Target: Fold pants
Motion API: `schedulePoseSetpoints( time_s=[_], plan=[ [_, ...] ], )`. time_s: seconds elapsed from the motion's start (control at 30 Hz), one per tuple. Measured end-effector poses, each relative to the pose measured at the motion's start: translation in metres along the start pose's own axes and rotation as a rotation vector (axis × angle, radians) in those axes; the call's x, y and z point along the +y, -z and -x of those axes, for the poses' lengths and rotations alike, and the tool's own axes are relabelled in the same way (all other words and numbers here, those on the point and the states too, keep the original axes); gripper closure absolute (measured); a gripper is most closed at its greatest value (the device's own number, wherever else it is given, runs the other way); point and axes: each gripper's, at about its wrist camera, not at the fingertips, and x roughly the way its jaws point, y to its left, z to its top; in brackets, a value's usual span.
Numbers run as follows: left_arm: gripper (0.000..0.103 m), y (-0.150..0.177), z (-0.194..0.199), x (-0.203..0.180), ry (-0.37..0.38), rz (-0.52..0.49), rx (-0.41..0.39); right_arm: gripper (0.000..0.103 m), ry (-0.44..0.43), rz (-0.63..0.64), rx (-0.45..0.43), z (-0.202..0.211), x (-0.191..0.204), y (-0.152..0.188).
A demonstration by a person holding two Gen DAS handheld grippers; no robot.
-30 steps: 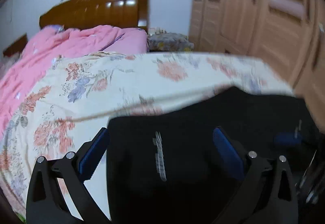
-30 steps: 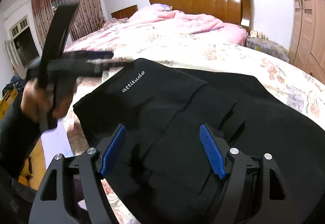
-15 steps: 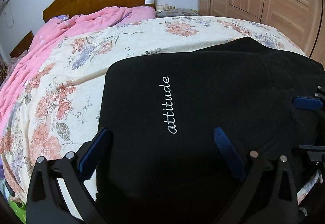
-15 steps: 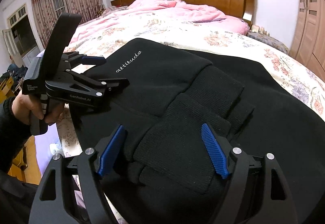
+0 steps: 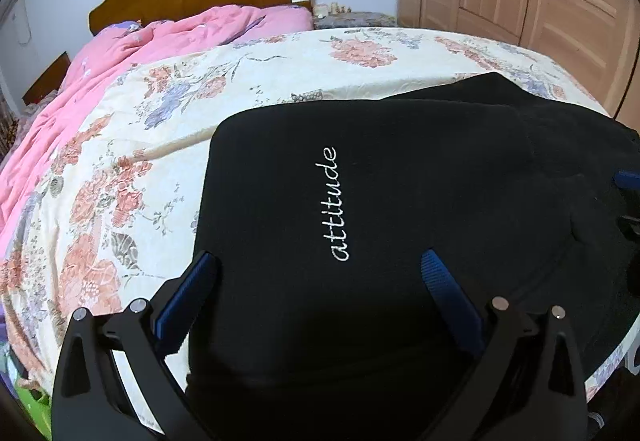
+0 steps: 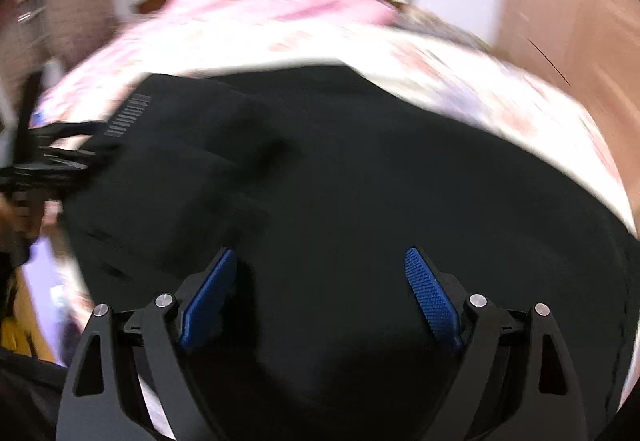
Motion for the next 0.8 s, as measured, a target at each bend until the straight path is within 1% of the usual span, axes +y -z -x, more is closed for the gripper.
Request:
schedulePoseSetpoints(
  time_s=[0.07,0.1,0.13,0.23,0.3,0.33,0.37,0.43,0.5,0.6,0.67,0.7,0.73,0.77,0.8],
  plan=[
    [0.002,-0.005,0.007,-0.008,-0.055,-0.006,0.014,0.019,-0.014,-0.013,-0.026,0.013,-0.018,0.013],
    [0.002,-0.007,0.014,-0.016,-0.069,-0.031,-0.003,0.019,0.004,-0.03,-0.024,0.021,-0.027,0.02],
    [0.002,-0.01,0.024,-0.029,-0.054,-0.07,-0.033,0.019,0.017,-0.047,-0.026,0.026,-0.035,0.027],
    [0.002,-0.02,0.04,-0.065,0.009,-0.142,-0.071,0.017,0.009,-0.114,-0.052,0.046,-0.059,0.047],
    [0.002,-0.029,0.044,-0.102,0.052,-0.211,-0.094,0.017,0.032,-0.144,-0.07,0.057,-0.069,0.06],
    [0.002,-0.033,0.044,-0.118,0.076,-0.241,-0.098,0.017,0.045,-0.152,-0.089,0.064,-0.074,0.066],
    [0.002,-0.038,0.042,-0.14,0.117,-0.275,-0.103,0.017,0.05,-0.158,-0.102,0.069,-0.077,0.07],
    [0.002,-0.045,0.038,-0.17,0.169,-0.316,-0.1,0.017,0.055,-0.161,-0.118,0.079,-0.084,0.079],
    [0.002,-0.05,0.032,-0.21,0.2,-0.383,-0.09,0.017,0.052,-0.167,-0.139,0.089,-0.09,0.084],
    [0.002,-0.048,0.018,-0.251,0.223,-0.465,-0.077,0.017,0.045,-0.206,-0.206,0.112,-0.102,0.099],
    [0.002,-0.045,0.001,-0.272,0.208,-0.511,-0.047,0.016,0.033,-0.292,-0.233,0.127,-0.118,0.117],
    [0.002,-0.043,-0.004,-0.275,0.209,-0.517,-0.035,0.016,0.02,-0.364,-0.243,0.133,-0.13,0.13],
    [0.001,-0.041,-0.01,-0.278,0.211,-0.514,-0.022,0.015,0.01,-0.416,-0.244,0.135,-0.139,0.139],
    [0.001,-0.041,-0.012,-0.275,0.235,-0.48,-0.034,0.015,-0.002,-0.465,-0.239,0.136,-0.146,0.148],
    [0.001,-0.041,-0.015,-0.273,0.254,-0.46,-0.021,0.015,-0.018,-0.507,-0.232,0.135,-0.152,0.156]
  ],
)
